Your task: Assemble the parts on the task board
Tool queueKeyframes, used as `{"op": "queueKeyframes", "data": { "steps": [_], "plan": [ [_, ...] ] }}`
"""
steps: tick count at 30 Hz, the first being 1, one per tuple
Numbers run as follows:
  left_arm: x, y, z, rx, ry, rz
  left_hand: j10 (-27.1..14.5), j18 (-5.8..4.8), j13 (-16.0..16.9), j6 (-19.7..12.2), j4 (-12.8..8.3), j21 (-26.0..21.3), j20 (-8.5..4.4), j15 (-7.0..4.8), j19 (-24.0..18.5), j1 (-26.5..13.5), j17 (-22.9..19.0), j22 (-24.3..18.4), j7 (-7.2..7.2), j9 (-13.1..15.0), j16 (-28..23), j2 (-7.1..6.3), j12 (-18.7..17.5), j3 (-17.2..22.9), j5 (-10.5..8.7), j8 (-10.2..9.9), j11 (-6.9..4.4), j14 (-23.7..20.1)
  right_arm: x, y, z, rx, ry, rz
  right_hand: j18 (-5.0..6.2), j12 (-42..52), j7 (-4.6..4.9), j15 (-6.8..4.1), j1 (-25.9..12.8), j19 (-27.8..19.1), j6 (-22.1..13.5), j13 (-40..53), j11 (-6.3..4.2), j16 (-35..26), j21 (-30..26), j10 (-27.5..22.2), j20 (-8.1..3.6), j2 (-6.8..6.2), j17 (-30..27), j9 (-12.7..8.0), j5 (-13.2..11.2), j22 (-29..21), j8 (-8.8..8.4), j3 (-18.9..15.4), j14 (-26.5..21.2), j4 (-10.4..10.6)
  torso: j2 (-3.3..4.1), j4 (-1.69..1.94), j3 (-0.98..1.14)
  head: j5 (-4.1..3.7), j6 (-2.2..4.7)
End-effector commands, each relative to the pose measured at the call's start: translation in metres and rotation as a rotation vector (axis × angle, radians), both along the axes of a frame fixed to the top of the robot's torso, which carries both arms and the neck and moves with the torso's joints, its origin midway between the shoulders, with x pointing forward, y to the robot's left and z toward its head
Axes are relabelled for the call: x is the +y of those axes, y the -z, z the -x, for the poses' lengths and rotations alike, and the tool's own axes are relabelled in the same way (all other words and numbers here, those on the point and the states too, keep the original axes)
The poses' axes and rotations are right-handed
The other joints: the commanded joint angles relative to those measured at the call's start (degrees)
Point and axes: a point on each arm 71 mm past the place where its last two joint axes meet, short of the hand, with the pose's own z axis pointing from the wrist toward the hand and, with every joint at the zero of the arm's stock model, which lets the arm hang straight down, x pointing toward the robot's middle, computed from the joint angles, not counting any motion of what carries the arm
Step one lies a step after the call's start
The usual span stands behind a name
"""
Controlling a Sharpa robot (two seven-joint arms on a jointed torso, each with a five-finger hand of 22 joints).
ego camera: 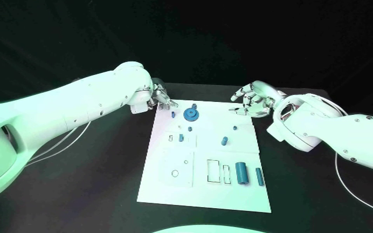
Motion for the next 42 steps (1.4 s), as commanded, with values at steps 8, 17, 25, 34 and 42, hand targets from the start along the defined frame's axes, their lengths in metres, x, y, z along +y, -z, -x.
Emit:
{"op": "queueKeyframes", "data": {
  "steps": [8,17,25,34,42],
  "plan": [
    [-0.003,0.007,0.003,0.048,0.032,-0.002,0.17,0.87,-0.21,1.21,0.12,0.34,-0.30,-0.72,0.67,0.03,1.06,0.48,-0.25,0.17,0.61,0.29,0.43,-0.70,-0.15,1.13,-0.61,1.73,0.002,-0.001,0.001,-0.015,-0.016,-0.008,1.03,-0.50,-0.02,-0.37,-0.36,-0.59,-0.28,-0.42,0.00,-0.40,-0.42,-0.37,0.01,-0.12,0.94,-0.08,0.36,6.12,0.29,0.36,2.03,0.10,-0.02,0.06,0.06,0.00,-0.34],
    [-0.005,0.009,0.004,0.066,0.039,0.000,0.26,0.84,-0.34,1.66,0.02,0.42,-0.43,-0.91,0.76,0.23,1.14,0.62,-0.52,0.45,0.68,0.36,0.43,-0.89,-0.13,1.82,-0.84,1.78,0.003,-0.001,0.000,-0.017,-0.017,-0.009,1.09,-0.94,-0.04,-0.39,-0.35,-0.71,-0.25,-0.87,-0.02,-0.59,-0.79,-0.59,0.00,-0.11,0.72,-0.08,0.39,5.95,0.37,0.40,1.97,0.10,-0.05,0.06,0.08,0.21,-0.43],
    [-0.005,0.011,0.004,0.070,0.035,0.009,0.39,0.79,-0.57,1.74,-0.17,0.56,-0.67,-1.18,0.90,1.82,1.40,0.88,-0.80,0.76,0.84,0.74,0.39,-0.53,-0.11,2.58,-1.13,1.88,0.003,-0.001,0.000,-0.016,-0.019,-0.008,1.12,-1.11,-0.05,-0.40,-0.34,-0.77,-0.25,-1.06,-0.03,-0.66,-0.98,-0.65,-0.01,-0.09,0.65,-0.08,0.41,5.85,0.41,0.44,1.96,0.10,-0.06,-0.02,0.08,0.21,-0.40],
    [-0.006,0.012,0.003,0.067,0.028,0.019,0.61,0.69,-0.78,1.76,-0.25,0.84,-0.85,-1.37,1.23,3.36,1.84,1.39,-1.01,0.98,1.10,1.53,0.40,0.10,-0.11,3.17,-1.33,2.06,0.004,-0.001,0.000,-0.015,-0.020,-0.008,1.11,-1.23,-0.07,-0.42,-0.34,-0.72,-0.22,-1.21,-0.05,-0.70,-0.98,-0.65,-0.03,-0.02,0.65,-0.08,0.46,5.85,0.48,0.52,1.98,0.11,0.01,-0.03,0.07,0.17,-0.49],
    [-0.008,0.014,0.003,0.070,0.027,0.021,0.69,0.63,-0.83,1.85,-0.27,1.00,-0.89,-1.42,1.45,3.74,2.01,1.69,-1.09,1.05,1.19,1.64,0.41,0.22,-0.12,3.36,-1.40,2.13,0.004,-0.001,0.000,-0.014,-0.021,-0.008,1.11,-1.23,-0.07,-0.42,-0.34,-0.72,-0.22,-1.21,-0.05,-0.70,-0.98,-0.65,-0.03,-0.02,0.65,-0.08,0.46,5.85,0.48,0.52,1.98,0.11,0.00,0.00,0.08,0.00,-0.76]
  ]
}}
